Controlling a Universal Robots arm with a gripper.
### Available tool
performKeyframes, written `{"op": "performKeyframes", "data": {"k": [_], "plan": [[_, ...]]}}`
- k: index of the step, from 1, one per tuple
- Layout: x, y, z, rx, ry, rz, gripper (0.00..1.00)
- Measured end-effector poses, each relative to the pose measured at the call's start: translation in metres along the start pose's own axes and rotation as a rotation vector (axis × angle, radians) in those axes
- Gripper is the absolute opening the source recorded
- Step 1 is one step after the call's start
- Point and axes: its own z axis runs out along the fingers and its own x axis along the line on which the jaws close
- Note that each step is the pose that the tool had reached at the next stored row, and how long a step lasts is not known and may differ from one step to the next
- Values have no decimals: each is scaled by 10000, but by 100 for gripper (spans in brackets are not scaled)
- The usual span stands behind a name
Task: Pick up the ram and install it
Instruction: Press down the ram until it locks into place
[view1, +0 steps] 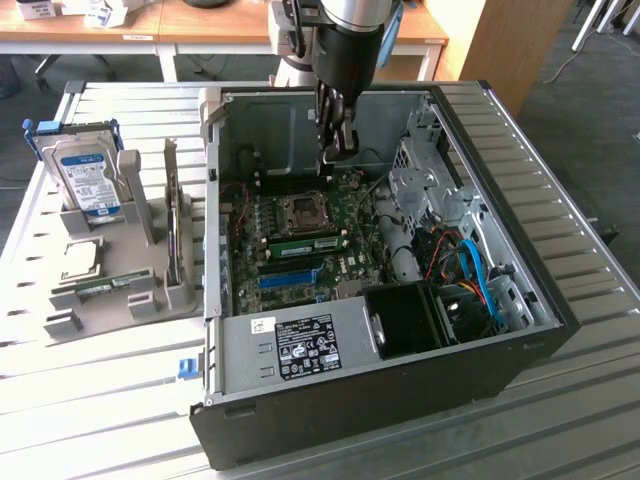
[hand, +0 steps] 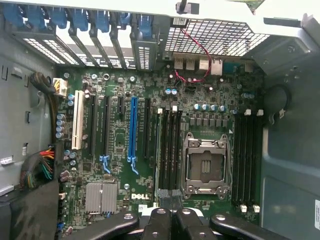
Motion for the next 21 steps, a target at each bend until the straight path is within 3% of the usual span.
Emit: {"op": "performKeyframes", "data": {"k": [21], "plan": [[0,-23,-1,4,-3,58,11]]}}
